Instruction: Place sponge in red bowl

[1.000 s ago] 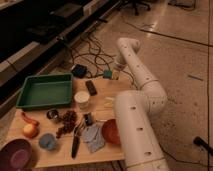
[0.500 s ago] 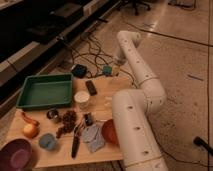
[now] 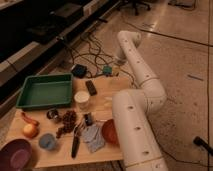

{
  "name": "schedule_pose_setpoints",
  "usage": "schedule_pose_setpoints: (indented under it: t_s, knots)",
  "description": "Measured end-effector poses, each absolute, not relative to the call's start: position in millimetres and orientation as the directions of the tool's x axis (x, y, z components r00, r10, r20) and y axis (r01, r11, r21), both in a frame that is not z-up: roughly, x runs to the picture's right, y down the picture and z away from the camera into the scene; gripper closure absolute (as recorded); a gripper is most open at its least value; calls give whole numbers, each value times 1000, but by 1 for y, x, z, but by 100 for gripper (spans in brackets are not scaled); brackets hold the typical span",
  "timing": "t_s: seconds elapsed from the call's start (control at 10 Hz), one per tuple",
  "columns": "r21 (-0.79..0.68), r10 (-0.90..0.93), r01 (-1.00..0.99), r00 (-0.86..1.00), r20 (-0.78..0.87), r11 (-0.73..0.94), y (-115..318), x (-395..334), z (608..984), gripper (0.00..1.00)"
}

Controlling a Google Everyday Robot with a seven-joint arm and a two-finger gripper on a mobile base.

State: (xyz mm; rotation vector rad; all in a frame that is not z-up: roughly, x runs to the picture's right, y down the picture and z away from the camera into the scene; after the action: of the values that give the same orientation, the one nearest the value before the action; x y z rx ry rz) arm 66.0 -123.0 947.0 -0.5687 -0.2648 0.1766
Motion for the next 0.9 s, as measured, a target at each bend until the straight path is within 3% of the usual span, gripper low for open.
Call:
schedule_pose_setpoints:
  t_s: [0.7, 0.9]
  knots:
    - [-555, 236, -78, 947, 218, 828, -118, 65, 943, 100]
    - [-553, 238, -83, 947, 214, 829, -96, 67, 924, 100]
